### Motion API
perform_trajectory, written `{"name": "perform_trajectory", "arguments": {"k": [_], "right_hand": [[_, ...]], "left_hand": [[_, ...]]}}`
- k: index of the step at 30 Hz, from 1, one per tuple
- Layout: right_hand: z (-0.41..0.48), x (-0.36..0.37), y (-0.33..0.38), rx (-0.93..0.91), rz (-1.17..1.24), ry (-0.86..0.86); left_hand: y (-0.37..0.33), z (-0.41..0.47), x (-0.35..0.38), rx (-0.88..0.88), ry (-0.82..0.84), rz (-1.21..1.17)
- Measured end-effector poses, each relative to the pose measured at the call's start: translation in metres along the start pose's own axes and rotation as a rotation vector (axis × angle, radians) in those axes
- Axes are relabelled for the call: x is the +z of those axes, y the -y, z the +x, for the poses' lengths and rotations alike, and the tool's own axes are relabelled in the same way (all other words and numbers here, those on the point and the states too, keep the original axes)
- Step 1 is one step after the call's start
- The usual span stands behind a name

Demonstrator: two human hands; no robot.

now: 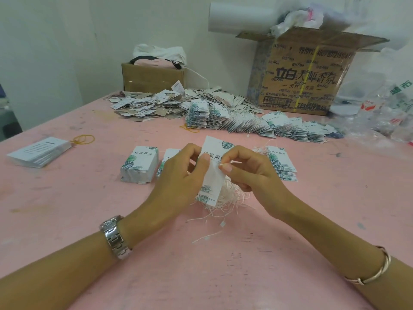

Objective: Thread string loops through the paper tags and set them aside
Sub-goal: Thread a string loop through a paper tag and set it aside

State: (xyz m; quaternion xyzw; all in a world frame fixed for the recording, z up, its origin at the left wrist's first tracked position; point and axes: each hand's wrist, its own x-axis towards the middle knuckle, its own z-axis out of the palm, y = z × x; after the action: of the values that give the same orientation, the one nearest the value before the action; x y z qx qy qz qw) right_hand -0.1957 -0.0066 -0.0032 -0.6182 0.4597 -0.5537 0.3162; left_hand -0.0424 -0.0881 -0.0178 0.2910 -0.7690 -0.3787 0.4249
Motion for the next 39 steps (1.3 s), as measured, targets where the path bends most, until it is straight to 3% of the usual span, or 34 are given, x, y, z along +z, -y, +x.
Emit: {"name": "perform_trajectory", "arguments": {"k": [6,11,13,16,34,39], "right_hand": [[0.0,0.0,-0.004,-0.066,-0.173,0.01],[0.003,-0.006,0.001,-0.083,-0.077,-0.249],[0.004,-0.01,0.004,-0.047,-0.032,-0.305],[0.005,-0.009,0.003,0.018,-0.037,-0.357],[0.005,-0.012,0.0,0.049,0.061,-0.253],[0.004,-0.01,-0.001,0.041,0.052,-0.217]], "left_hand": [[-0.003,-0.004,0.001,-0.079,0.047,-0.135],[-0.009,-0.004,-0.002,-0.108,0.092,-0.306],[-0.012,-0.008,-0.002,-0.14,0.156,-0.45],[-0.014,-0.012,0.0,-0.117,0.194,-0.439],[-0.015,-0.018,0.005,-0.052,0.304,-0.402],[-0.012,-0.018,0.005,-0.032,0.242,-0.309]]}}
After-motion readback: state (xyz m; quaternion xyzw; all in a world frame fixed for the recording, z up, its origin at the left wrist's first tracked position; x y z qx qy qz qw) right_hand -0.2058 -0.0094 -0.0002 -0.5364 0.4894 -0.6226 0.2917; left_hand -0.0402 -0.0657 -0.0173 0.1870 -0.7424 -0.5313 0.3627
